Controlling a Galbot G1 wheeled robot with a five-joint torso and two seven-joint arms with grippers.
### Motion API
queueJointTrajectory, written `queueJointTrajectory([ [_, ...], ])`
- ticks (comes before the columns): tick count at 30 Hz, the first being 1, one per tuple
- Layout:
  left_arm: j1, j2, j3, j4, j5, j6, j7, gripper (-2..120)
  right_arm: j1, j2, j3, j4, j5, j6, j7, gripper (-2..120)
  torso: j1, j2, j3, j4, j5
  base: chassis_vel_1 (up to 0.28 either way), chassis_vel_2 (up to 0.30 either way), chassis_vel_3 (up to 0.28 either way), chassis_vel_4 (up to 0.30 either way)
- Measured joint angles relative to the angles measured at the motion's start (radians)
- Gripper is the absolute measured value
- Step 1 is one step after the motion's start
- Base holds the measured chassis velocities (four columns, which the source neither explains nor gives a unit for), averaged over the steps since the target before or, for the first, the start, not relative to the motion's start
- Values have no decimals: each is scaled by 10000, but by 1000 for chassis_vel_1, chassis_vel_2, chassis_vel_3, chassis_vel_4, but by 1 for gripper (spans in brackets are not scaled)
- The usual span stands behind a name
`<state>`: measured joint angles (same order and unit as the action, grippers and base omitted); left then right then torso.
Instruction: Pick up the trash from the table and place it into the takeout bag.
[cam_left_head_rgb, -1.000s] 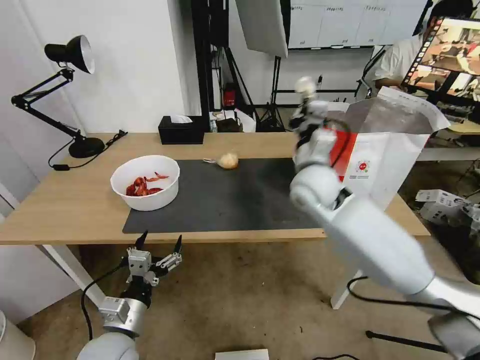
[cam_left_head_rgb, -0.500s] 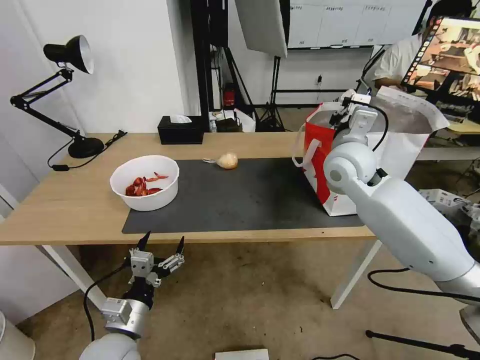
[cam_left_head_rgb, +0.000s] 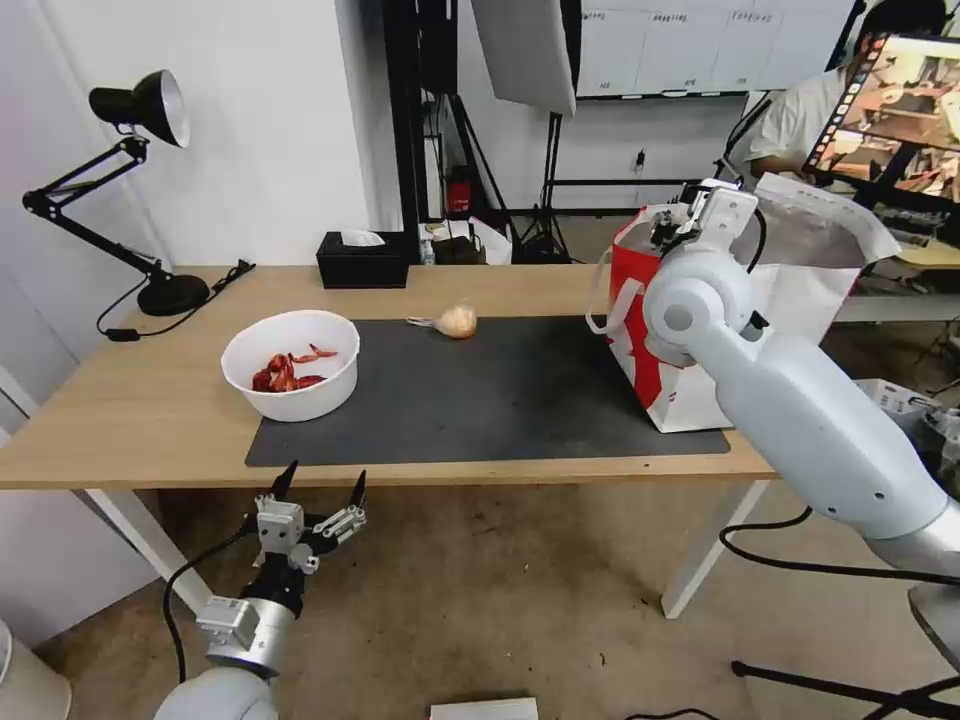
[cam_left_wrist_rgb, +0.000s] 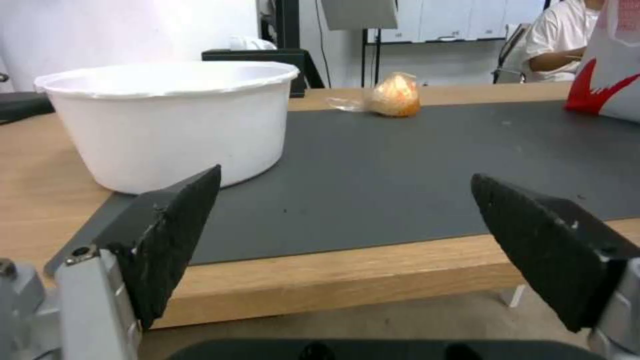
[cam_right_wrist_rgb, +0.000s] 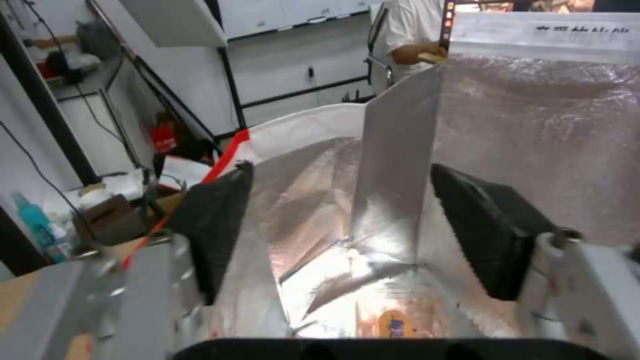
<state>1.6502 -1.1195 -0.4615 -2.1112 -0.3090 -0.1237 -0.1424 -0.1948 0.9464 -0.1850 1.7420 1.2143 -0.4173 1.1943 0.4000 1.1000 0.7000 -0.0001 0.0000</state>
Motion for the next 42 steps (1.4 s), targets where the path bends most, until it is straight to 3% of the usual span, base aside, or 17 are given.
queueJointTrajectory([
  [6,-16,14,-9,-10,-6,-3,-2,100,-97,-94,91,64,-169,252,-527,94,0,0,0,2,0,0,0,0,0],
  [10,-62,16,-19,-34,-46,-28,-2,100,-892,-513,334,930,-410,1484,-2262,100,0,0,0,0,0,0,0,0,0],
  [11,-62,16,-19,-34,-46,-28,-2,100,-892,-513,334,930,-410,1484,-2262,100,0,0,0,0,0,0,0,0,0],
  [14,-63,-24,-23,-41,-48,-84,-4,100,-2113,-991,620,1805,-1070,2395,-4099,100,0,0,0,2,1,0,0,0,0],
  [15,-63,-24,-23,-41,-48,-84,-4,100,-2113,-991,620,1805,-1070,2395,-4099,100,0,0,0,2,1,0,0,0,0],
  [18,-63,-36,-34,-97,-40,-125,4,100,-3494,-1612,794,2451,-2301,3328,-5741,100,-1,0,-1,1,-1,0,0,0,0],
  [23,-46,-35,-81,-160,-28,-156,12,100,-4878,-2023,1056,2785,-3270,4137,-6754,100,-1,0,-1,-1,3,0,0,0,0],
  [26,44,-54,-130,-245,5,-197,25,100,-6906,-2303,1973,3123,-4618,5138,-8114,100,-1,0,-2,-1,0,0,0,0,0],
  [29,92,-70,-140,-258,42,-221,37,100,-8076,-2332,2597,3256,-5214,5546,-8694,100,-1,0,-2,1,0,0,0,0,0],
  [32,171,-144,-139,-174,279,-283,57,100,-10839,-1977,3848,3460,-6330,6102,-9354,100,-2,0,-2,-3,2,0,0,0,0],
  [37,287,-223,-66,-53,521,-249,72,100,-12811,-1234,4455,3460,-7392,6497,-9469,100,-2,1,-2,-3,1,0,0,0,0],
  [42,486,-322,-25,0,702,-102,78,100,-13509,-667,4467,3314,-7850,6569,-9440,100,-3,1,-2,0,0,0,0,0,0],
])
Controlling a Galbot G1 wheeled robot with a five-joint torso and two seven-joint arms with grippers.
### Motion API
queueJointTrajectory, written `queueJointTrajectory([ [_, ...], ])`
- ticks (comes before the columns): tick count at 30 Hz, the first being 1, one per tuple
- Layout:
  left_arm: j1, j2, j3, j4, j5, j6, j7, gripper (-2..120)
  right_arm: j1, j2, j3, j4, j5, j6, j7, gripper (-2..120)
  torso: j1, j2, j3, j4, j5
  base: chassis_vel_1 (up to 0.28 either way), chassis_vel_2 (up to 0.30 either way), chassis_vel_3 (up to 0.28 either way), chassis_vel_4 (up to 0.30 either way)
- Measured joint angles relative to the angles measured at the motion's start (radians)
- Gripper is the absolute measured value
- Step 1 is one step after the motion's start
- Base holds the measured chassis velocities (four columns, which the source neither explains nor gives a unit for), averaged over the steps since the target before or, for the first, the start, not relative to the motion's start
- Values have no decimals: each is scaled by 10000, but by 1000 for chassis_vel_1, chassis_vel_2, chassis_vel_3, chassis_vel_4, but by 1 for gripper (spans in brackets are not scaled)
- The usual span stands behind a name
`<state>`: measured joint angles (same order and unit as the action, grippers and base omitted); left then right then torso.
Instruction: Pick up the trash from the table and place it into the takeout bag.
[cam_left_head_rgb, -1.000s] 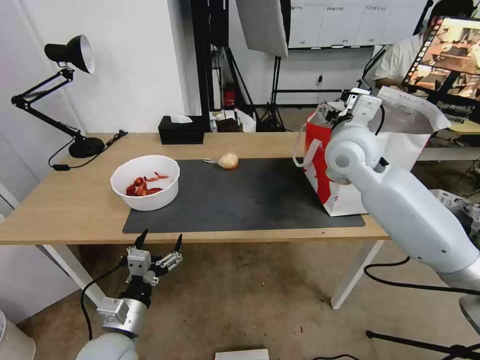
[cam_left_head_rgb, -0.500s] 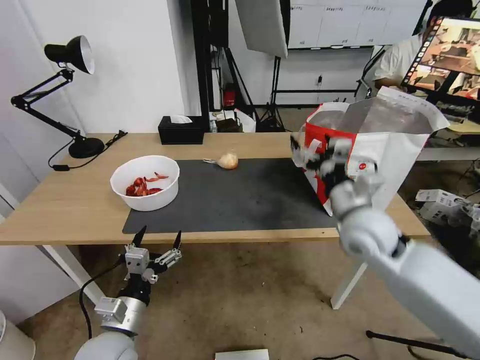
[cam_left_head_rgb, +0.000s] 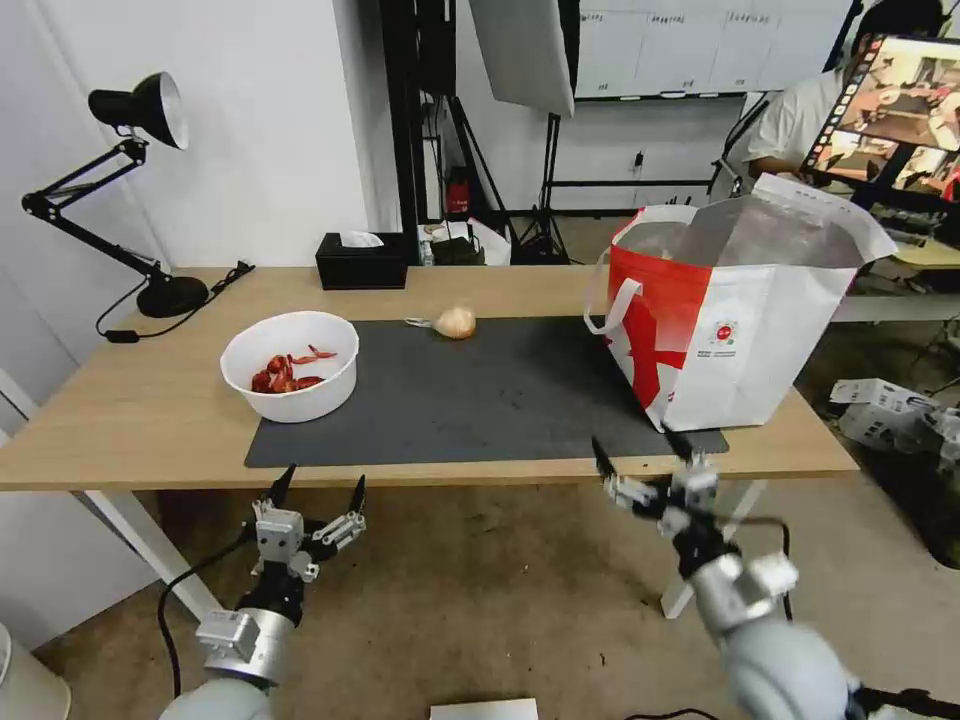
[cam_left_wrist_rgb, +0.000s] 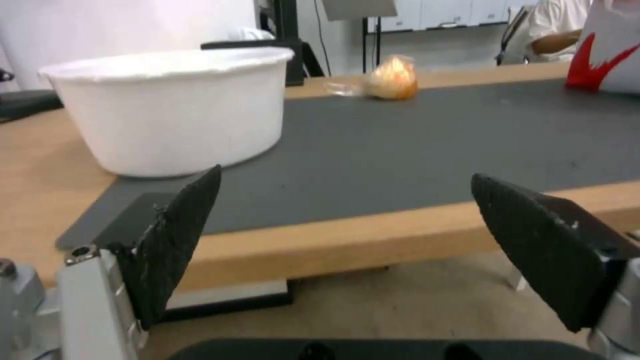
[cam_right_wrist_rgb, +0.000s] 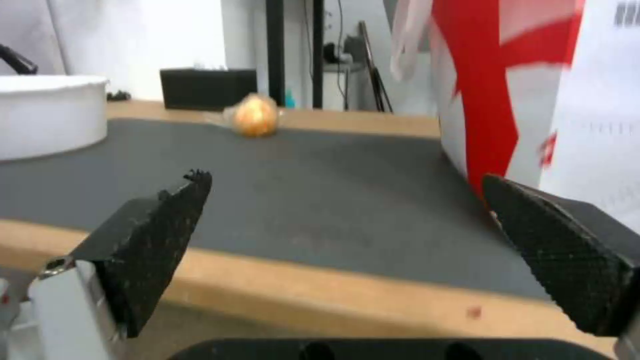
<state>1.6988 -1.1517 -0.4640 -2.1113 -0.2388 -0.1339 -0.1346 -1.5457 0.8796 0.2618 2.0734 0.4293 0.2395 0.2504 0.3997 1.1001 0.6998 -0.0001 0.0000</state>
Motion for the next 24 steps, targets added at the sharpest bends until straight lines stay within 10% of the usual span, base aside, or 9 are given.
queueJointTrajectory([
  [15,118,12,-36,-22,56,6,18,100,639,99,-706,-371,121,-153,79,100,1,0,1,-2,0,0,0,0,0],
  [24,128,21,-99,-142,39,-1,0,100,6160,-569,-3863,-1621,2073,-1005,7,100,4,-2,4,5,-1,0,0,0,0],
])
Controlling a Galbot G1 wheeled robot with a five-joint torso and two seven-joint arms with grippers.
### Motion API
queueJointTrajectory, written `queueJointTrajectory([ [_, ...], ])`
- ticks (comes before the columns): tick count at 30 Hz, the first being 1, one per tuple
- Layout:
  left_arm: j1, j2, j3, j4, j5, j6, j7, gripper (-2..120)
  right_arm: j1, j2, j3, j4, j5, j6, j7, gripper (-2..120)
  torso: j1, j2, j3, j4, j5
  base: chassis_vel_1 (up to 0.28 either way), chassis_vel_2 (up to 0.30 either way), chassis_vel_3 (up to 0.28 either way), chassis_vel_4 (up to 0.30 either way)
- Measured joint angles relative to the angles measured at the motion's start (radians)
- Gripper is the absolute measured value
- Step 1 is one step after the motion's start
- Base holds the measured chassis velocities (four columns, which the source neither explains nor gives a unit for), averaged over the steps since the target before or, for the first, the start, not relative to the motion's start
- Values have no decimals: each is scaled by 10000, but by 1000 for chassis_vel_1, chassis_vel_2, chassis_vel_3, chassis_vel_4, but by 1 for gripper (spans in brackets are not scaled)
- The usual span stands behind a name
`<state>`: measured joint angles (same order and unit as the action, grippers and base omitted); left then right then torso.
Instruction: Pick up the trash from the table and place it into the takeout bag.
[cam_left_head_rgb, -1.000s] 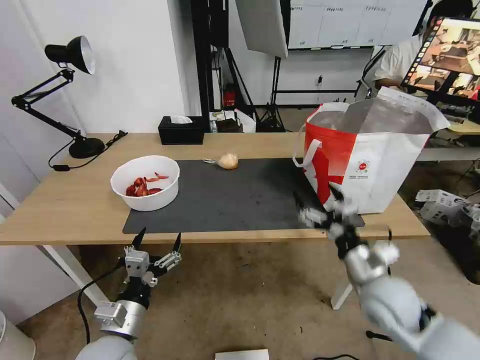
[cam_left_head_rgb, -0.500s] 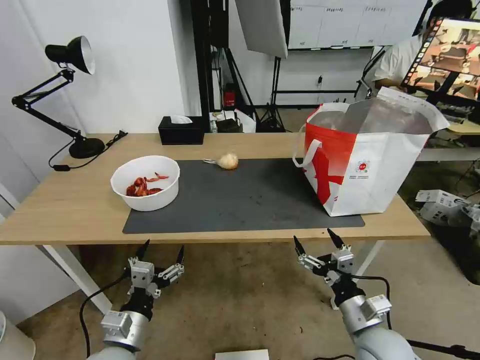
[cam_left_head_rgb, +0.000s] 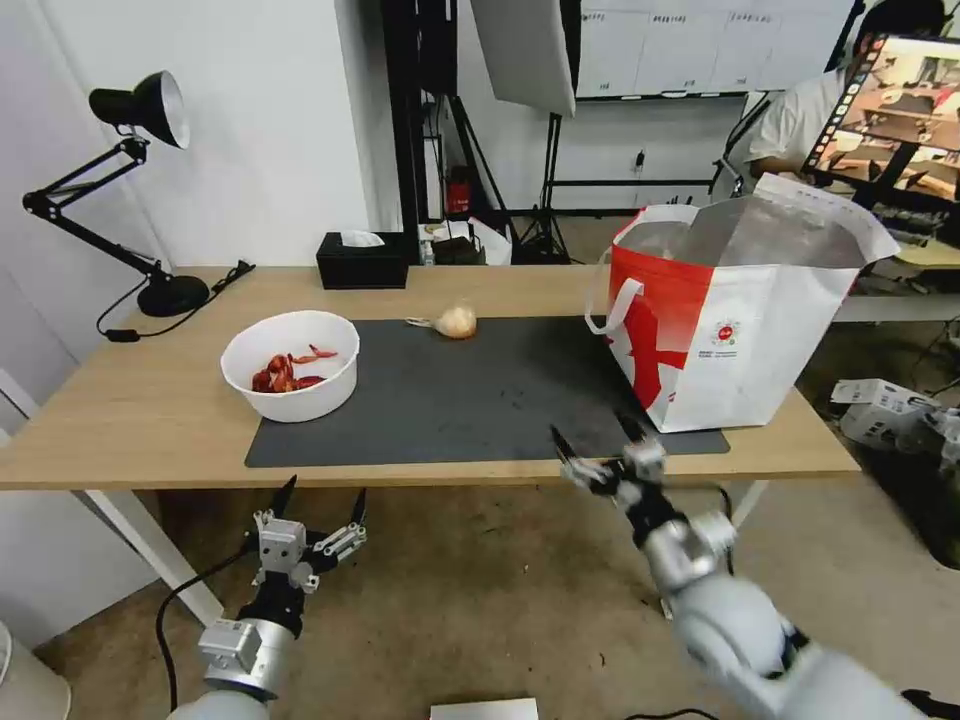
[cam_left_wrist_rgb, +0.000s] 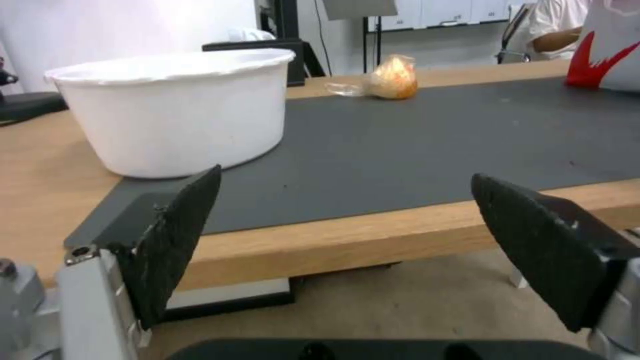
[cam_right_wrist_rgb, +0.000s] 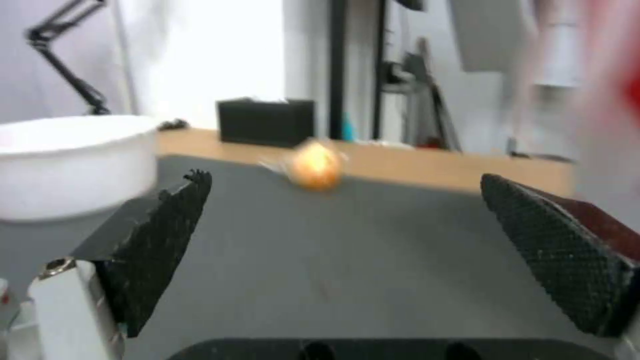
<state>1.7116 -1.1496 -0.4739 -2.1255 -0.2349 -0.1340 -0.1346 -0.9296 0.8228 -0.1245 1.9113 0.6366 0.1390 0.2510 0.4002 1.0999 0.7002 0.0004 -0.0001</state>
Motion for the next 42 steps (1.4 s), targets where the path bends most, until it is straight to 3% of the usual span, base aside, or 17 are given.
queueJointTrajectory([
  [1,0,0,0,0,0,0,0,100,0,0,0,0,0,0,0,100,0,0,0,0,0,0,0,0,0],
  [4,40,-26,-53,-22,-1,-9,-10,100,2759,456,-1606,-1246,948,-248,71,100,0,0,0,-4,-3,0,0,0,0],
  [8,65,-56,-68,-23,4,-21,-5,100,4299,1080,-2442,-2428,1196,-264,135,100,1,0,0,-2,-1,0,0,0,0],
  [10,124,-104,-97,-20,25,-66,-7,100,5782,2085,-3393,-4060,1679,-283,116,100,1,0,1,-3,-2,0,0,0,0],
  [12,134,-112,-104,-15,31,-83,-4,100,6022,2314,-3513,-4418,1760,-293,100,100,1,-1,1,-2,2,0,0,0,0],
  [14,148,-134,-143,15,37,-128,-2,100,6881,3280,-3855,-6009,1953,-305,-192,100,0,0,-1,-1,-2,0,0,0,0],
  [15,148,-134,-143,15,37,-128,-2,100,6881,3280,-3855,-6009,1953,-305,-192,100,0,0,-1,-1,-2,0,0,0,0],
  [20,150,-149,-222,34,27,-155,-6,100,7891,5009,-3916,-9059,1962,-306,-1026,100,1,0,-1,-3,0,0,0,0,0],
  [22,151,-150,-232,39,25,-162,-6,100,7979,5201,-3894,-9423,1963,-307,-1135,100,1,0,-1,-2,-2,0,0,0,0],
  [25,143,-157,-245,88,3,-174,-6,100,8481,6181,-3675,-11332,1966,-435,-1738,100,0,-1,-1,-2,-2,0,0,0,0],
  [26,143,-157,-245,88,3,-174,-6,100,8481,6181,-3675,-11332,1966,-435,-1738,100,0,-1,-1,-2,-2,0,0,0,0],
  [28,101,-167,-223,143,-4,-187,-6,100,8799,6875,-3364,-12654,1897,-573,-2215,100,0,-1,-1,-4,-1,0,0,0,0],
  [31,50,-168,-183,180,-9,-195,-5,100,9040,7343,-3067,-13621,1780,-690,-2719,100,-1,0,-2,-2,-2,0,0,0,0],
  [42,-54,-117,-104,211,-51,-269,-6,100,9196,7555,-2939,-14556,1098,-1968,-2974,100,-1,1,-2,-5,1,0,0,0,0],
])
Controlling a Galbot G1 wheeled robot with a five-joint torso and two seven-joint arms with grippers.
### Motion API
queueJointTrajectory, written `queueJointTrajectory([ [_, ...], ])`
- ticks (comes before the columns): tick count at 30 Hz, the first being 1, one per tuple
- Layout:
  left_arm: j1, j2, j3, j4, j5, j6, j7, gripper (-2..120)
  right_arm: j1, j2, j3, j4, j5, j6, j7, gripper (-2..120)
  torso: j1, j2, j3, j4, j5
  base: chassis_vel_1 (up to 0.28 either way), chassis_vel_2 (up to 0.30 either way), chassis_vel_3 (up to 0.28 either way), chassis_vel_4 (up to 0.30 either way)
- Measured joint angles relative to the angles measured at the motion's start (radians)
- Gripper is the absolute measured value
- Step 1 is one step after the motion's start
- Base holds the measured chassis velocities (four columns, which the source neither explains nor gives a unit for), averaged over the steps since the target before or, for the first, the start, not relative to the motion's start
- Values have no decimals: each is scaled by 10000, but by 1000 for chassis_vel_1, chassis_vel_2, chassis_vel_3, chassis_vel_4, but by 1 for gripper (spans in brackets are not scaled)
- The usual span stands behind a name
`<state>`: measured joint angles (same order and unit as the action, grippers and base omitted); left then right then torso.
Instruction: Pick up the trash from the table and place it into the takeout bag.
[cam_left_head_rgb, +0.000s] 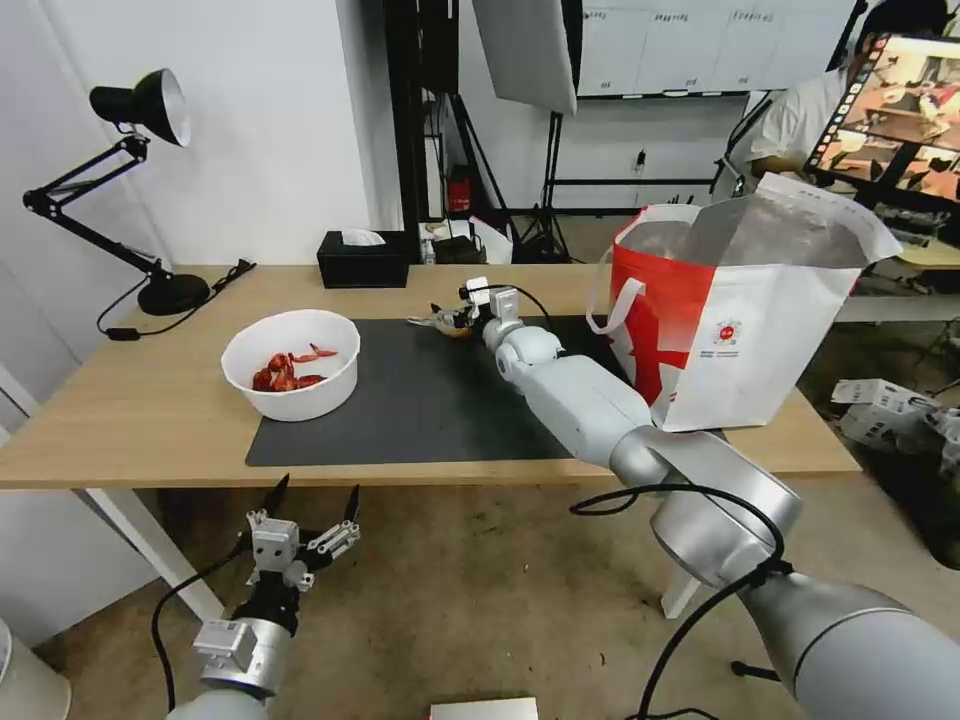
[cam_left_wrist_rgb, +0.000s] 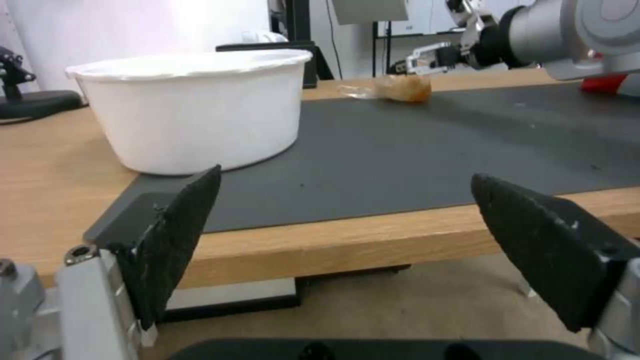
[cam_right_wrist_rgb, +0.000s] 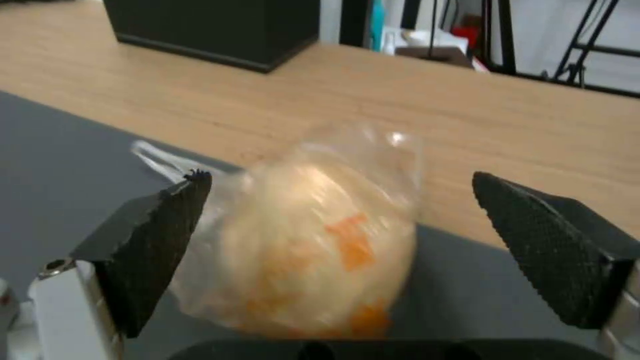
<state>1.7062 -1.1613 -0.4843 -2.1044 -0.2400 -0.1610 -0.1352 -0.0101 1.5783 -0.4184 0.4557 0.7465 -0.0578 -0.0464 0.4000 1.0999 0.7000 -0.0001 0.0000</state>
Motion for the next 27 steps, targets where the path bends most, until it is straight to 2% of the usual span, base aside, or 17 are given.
queueJointTrajectory([
  [10,106,-2,-4,-135,-4,-84,3,100,134,-28,-37,-229,15,-124,-680,100,-1,0,-1,2,0,0,0,0,0],
  [13,133,-11,-9,-154,-4,-108,3,100,133,-30,-140,-232,34,-165,-827,96,-1,0,0,1,0,0,0,0,0],
  [16,169,-6,-28,-157,-4,-169,3,100,6,-34,-187,-168,135,-404,-858,84,0,0,0,1,0,0,0,0,0],
  [17,169,-6,-28,-157,-4,-169,3,100,6,-34,-187,-168,135,-404,-858,84,0,0,0,1,0,0,0,0,0],
  [19,193,16,-52,-157,-7,-216,2,100,-66,-39,-200,-112,171,-548,-846,73,-1,1,-1,2,0,0,0,0,0],
  [20,193,16,-52,-157,-7,-216,2,100,-66,-39,-200,-112,171,-548,-846,73,-1,1,-1,2,0,0,0,0,0],
  [23,199,32,-55,-157,-22,-232,2,100,-114,-57,-176,-100,203,-611,-802,59,-1,1,-1,1,0,0,0,0,0],
  [27,193,31,-48,-155,-26,-234,1,100,-133,-67,-134,-82,205,-607,-791,51,-1,0,-1,1,0,0,0,0,0],
])
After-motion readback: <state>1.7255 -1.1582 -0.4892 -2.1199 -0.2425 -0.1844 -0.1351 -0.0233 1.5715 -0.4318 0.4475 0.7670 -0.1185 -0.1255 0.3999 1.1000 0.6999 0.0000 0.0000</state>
